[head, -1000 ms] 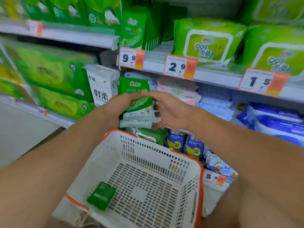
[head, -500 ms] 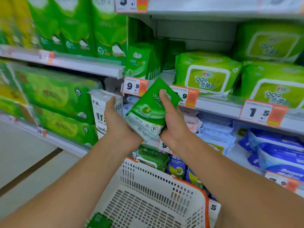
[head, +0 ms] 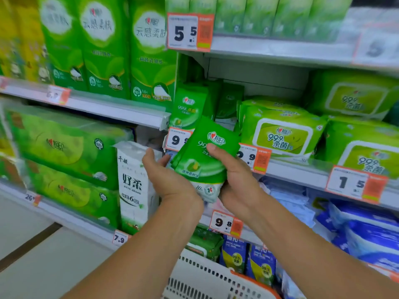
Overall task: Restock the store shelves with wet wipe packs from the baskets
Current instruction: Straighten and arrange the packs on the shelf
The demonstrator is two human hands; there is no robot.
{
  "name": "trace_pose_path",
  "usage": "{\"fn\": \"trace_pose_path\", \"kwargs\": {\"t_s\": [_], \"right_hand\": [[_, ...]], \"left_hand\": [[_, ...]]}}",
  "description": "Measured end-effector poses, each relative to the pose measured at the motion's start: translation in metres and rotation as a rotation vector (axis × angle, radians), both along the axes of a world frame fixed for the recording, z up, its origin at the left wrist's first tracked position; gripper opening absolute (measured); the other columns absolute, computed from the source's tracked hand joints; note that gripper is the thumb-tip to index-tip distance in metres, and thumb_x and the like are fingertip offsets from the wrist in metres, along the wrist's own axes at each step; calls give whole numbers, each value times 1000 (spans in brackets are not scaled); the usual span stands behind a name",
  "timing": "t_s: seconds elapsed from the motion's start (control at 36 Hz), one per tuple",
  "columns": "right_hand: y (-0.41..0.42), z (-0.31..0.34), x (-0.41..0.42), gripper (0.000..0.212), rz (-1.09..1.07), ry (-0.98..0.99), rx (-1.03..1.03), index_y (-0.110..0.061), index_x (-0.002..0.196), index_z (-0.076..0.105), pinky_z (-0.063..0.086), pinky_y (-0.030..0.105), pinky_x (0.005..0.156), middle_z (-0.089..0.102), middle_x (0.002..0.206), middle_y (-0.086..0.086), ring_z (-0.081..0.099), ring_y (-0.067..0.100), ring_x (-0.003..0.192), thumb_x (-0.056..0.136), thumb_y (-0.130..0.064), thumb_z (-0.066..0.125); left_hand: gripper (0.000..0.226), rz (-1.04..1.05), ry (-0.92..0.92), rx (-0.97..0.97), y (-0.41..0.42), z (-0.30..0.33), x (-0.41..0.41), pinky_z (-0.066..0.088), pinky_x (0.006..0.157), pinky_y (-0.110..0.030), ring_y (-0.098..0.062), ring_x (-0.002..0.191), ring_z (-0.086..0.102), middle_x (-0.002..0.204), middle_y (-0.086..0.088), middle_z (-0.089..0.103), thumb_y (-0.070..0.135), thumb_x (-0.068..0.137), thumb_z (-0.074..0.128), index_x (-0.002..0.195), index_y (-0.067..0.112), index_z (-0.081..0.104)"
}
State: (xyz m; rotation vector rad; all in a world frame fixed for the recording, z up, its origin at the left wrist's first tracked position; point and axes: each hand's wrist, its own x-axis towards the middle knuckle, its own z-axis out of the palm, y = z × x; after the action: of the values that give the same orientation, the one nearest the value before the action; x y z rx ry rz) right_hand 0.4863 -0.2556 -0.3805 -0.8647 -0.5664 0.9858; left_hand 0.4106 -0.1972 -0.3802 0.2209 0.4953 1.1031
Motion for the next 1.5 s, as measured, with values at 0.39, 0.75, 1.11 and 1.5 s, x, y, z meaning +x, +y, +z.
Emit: {"fn": "trace_pose_path", "kwargs": {"t_s": [0.39, 0.75, 1.11, 1.5], "right_hand": [[65, 150, 100, 12, -181, -539, -349, -9, 98, 69, 63, 35, 69, 77, 92, 8, 74, 15, 76, 87, -8, 72], [145, 161, 188, 26, -206, -916, -646, -22, 110, 72, 49, 10, 57, 72, 105, -9, 65, 5, 91, 89, -7, 70], [189, 140, 243, 144, -655, -1797, -820, -25, 159, -3, 30, 45, 118, 5, 166, 12, 18, 40, 149, 56, -41, 96], [188, 143, 231, 83, -408, -2009, -822, -10, 154, 32, 32, 27, 111, 36, 158, 12, 38, 28, 143, 89, -40, 72]], "left_hand": [[59, 126, 1244, 1392, 78, -21, -7, 32, 113, -36, -22, 140, 37, 153, -4, 39, 32, 100, 53, 153, 17, 33], [74, -1, 1669, 1711, 110, -27, 20, 14, 123, -45, -22, 153, 5, 167, 3, 3, 51, 89, 18, 159, 28, 10], [69, 67, 1661, 1722, 119, -36, 29, 28, 117, -41, -25, 150, 20, 164, 5, 19, 44, 91, 34, 157, 29, 22], [70, -28, 1600, 1702, 115, -30, 27, 14, 121, -33, -17, 153, -1, 166, 12, -3, 35, 101, 45, 158, 33, 4]]}}
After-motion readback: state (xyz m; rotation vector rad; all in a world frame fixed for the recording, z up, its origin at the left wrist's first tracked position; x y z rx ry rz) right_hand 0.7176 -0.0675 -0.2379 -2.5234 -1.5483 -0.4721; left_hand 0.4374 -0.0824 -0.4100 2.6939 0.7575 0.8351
